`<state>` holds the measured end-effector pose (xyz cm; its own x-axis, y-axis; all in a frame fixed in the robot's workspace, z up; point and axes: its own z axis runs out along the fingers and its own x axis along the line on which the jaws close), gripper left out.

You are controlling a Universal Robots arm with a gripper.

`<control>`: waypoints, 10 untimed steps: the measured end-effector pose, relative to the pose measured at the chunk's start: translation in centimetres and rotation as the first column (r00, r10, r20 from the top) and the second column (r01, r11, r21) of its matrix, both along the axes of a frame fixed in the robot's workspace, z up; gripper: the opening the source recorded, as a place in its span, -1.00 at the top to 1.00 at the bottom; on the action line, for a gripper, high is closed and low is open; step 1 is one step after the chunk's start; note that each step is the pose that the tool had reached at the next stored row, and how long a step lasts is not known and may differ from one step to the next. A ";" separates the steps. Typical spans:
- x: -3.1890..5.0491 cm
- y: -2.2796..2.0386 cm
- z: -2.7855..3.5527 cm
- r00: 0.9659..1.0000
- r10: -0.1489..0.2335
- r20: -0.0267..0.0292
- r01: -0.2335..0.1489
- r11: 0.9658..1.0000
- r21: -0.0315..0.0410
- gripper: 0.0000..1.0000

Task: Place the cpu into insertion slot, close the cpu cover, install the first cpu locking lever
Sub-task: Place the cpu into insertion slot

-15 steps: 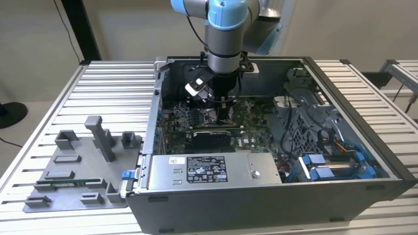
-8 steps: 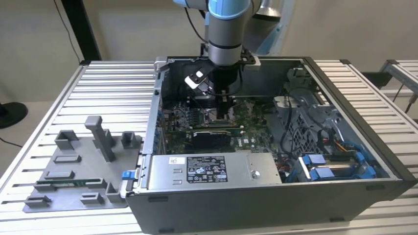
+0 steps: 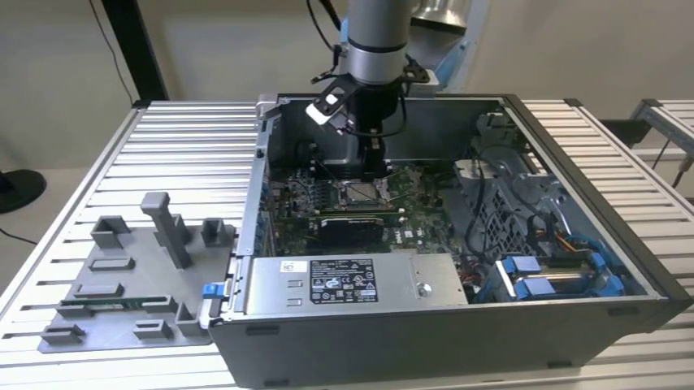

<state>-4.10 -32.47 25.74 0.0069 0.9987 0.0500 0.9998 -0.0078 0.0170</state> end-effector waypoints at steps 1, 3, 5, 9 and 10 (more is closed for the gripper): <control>0.00 0.00 0.43 1.000 0.000 0.000 0.000 1.000 0.000 -1.00; 0.00 0.00 0.96 1.000 0.000 0.000 0.000 1.000 0.000 -1.00; 0.00 0.00 0.98 1.000 0.000 0.000 0.000 1.000 0.000 -1.00; 0.00 0.00 1.05 1.000 0.000 0.000 0.000 1.000 0.000 1.00; 0.00 0.00 1.07 1.000 0.000 0.000 0.000 1.000 0.000 1.00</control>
<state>-4.10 -32.47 26.80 0.0069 0.9987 0.0501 0.9998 -0.0078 0.0170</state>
